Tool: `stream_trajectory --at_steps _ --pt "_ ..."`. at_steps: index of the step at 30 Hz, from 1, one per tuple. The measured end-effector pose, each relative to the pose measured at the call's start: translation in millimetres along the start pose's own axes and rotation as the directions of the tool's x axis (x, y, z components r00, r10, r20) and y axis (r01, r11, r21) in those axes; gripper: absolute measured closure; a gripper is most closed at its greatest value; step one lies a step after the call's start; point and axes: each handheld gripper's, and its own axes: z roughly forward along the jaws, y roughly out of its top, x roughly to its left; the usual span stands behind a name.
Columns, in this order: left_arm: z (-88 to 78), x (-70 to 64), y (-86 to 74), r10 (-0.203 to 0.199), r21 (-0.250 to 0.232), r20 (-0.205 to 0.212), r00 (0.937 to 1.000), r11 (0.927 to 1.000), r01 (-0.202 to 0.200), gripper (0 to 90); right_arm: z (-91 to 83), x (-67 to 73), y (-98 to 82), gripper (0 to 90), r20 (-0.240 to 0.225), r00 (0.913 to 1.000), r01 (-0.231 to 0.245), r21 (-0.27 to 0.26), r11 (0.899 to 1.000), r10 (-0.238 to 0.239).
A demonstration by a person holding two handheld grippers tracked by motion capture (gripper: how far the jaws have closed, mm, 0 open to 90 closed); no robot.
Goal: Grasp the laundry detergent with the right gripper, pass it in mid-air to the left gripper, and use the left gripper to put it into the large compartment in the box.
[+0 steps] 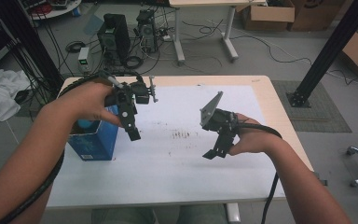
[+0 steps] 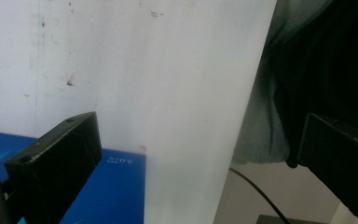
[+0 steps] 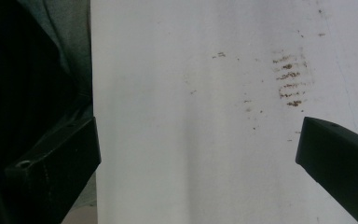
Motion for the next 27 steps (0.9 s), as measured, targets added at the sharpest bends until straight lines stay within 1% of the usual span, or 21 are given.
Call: stream_trajectory --at_steps 2,3,9,11,13,19,27 --pt "0.0 -0.1 1.3 0.009 0.005 -0.002 1.0000 0.9999 -0.009 0.1 -1.5 -1.4 0.4 0.0 0.001 1.0000 0.002 0.004 1.000 -0.002" --pt "-0.3 -0.4 2.6 0.021 0.007 -0.006 0.9998 0.9997 -0.021 0.1 -2.4 -2.4 0.5 0.0 0.001 1.0000 0.000 0.001 1.000 0.000" --pt "0.5 -3.1 7.5 0.046 0.010 -0.012 0.9989 0.9989 -0.046 0.1 -7.6 -5.6 -0.8 0.0 0.006 1.0000 -0.005 0.002 1.000 0.005" --pt "1.5 -3.4 8.4 0.043 0.011 -0.011 0.9990 0.9990 -0.043 0.1 -7.9 -5.8 -1.2 0.0 0.005 1.0000 -0.005 0.002 1.000 0.005" --pt "1.7 -3.1 9.3 0.046 0.011 -0.016 0.9988 0.9989 -0.046 0.1 -7.9 -5.9 -1.4 0.0 0.005 1.0000 -0.006 0.005 1.000 0.006" --pt "1.9 -2.8 12.3 0.056 0.003 -0.011 0.9984 0.9984 -0.056 0.1 -8.2 -6.5 -0.7 0.0 0.003 1.0000 -0.007 0.015 1.000 0.007" --pt "2.2 -0.3 12.1 0.059 0.000 -0.008 0.9982 0.9983 -0.059 0.1 -9.7 -9.2 2.1 0.0 0.004 1.0000 -0.005 0.021 1.000 0.005"
